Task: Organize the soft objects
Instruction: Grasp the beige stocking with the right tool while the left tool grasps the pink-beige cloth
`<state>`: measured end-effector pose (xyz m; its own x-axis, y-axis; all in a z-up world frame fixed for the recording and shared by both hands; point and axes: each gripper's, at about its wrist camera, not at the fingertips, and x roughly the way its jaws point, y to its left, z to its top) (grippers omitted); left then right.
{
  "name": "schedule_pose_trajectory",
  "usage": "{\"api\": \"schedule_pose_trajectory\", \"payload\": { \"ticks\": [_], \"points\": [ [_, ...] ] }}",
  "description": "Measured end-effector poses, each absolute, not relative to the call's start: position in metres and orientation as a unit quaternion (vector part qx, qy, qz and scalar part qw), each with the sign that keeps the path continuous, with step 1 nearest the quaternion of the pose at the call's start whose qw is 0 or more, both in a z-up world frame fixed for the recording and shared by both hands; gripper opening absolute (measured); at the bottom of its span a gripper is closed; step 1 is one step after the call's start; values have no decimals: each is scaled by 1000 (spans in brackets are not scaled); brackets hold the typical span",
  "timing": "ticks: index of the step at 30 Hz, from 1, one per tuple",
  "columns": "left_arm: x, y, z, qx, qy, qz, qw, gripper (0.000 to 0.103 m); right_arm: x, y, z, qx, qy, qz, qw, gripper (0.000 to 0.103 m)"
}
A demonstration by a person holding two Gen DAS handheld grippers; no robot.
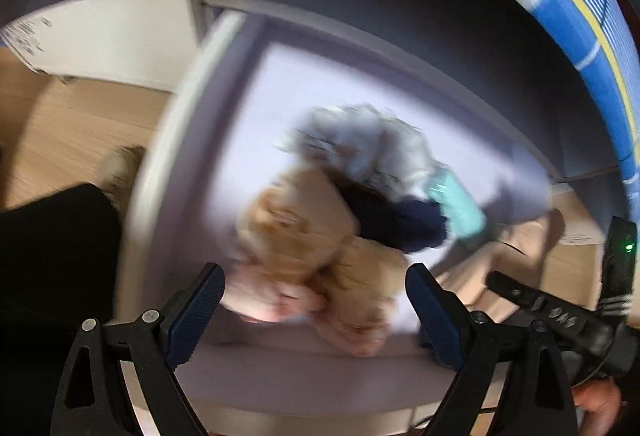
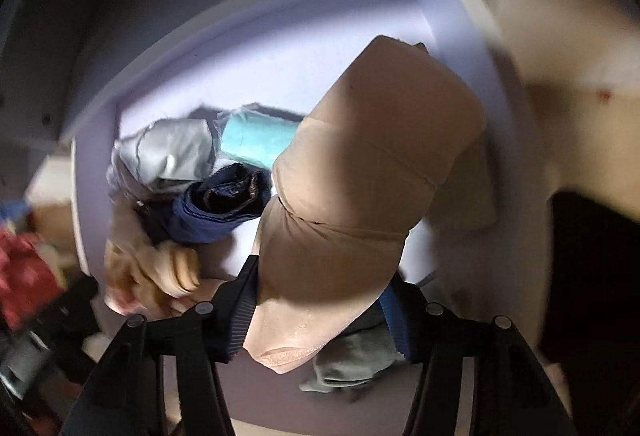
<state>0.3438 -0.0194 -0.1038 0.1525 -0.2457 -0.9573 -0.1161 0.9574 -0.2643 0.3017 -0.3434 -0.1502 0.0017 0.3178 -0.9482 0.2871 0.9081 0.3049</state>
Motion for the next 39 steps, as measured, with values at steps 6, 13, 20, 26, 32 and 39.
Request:
{"api": "schedule_pose_trajectory", "payload": {
  "ticks": [6, 13, 20, 26, 32, 39],
  "points": [
    [354, -40, -118, -182, 662, -85, 722, 93, 304, -330, -142, 181, 705, 26, 685, 58],
    [366, -42, -147, -159, 688, -43, 706, 92, 296, -335, -139, 180, 701, 37, 689, 58],
    [373, -60, -163, -119, 692, -56, 710, 81, 294, -334, -143, 203, 696, 50, 687, 58],
    [368, -52, -168, -165, 696, -66, 696, 44, 292, -335, -135, 212, 684, 57, 696, 58],
    [362, -38, -156, -203, 679, -70, 702, 31, 286, -337, -123, 212, 675, 61, 704, 58],
    [352, -13, -128, -237, 645, -89, 721, 16, 281, -351, -101, 227, 653, 72, 719, 42]
  ]
}}
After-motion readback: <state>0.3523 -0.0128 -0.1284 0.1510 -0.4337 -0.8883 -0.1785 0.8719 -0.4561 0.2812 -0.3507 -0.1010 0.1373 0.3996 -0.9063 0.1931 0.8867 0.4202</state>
